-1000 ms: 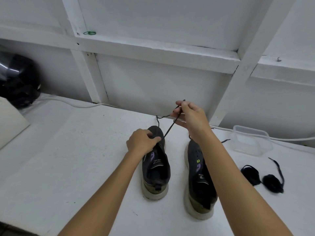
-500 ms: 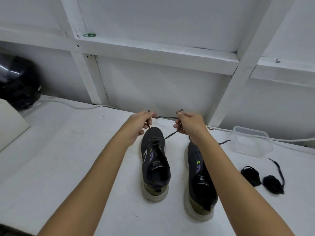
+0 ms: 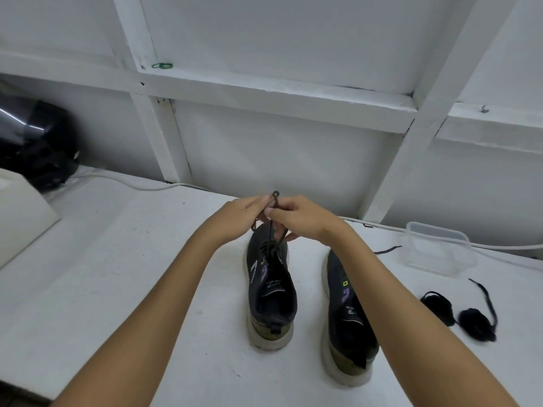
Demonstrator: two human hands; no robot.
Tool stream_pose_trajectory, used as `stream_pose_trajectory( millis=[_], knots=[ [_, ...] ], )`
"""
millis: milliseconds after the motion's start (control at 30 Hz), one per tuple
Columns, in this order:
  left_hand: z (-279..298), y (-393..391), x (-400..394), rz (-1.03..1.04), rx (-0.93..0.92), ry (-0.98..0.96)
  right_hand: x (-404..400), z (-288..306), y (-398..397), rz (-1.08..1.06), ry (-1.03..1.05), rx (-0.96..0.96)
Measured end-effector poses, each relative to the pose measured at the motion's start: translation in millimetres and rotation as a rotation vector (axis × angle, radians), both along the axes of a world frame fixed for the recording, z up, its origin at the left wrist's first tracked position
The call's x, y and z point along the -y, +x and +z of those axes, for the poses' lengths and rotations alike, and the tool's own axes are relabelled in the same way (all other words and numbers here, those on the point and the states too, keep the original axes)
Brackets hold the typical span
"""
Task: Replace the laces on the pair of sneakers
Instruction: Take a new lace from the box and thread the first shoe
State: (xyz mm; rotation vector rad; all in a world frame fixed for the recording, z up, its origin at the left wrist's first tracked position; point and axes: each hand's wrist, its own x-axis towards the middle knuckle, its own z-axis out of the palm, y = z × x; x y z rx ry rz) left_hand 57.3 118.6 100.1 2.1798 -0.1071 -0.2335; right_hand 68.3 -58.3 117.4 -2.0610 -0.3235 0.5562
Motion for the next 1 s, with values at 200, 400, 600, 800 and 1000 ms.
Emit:
stream_pose_trajectory(
  millis=[200, 400, 600, 800, 1000],
  knots=[
    [-13, -13, -26, 0.131, 0.125, -0.036, 18, -2, 7, -0.202, 0.056, 0.100],
    [-18, -23, -84, 0.477, 0.234, -0.151, 57, 1, 22, -0.642, 0.513, 0.016],
    [-56, -29, -138, 0.367, -0.204, 0.513, 107, -35, 41, -0.844, -0.179, 0.029],
    [-90, -35, -113, 0.168, -0.143, 0.549, 87, -60, 14, -0.378, -0.860, 0.226],
    [-95, -47, -39, -0.015, -0.074, 0.162, 20, -52, -12, -0.034, -0.305, 0.287]
  ],
)
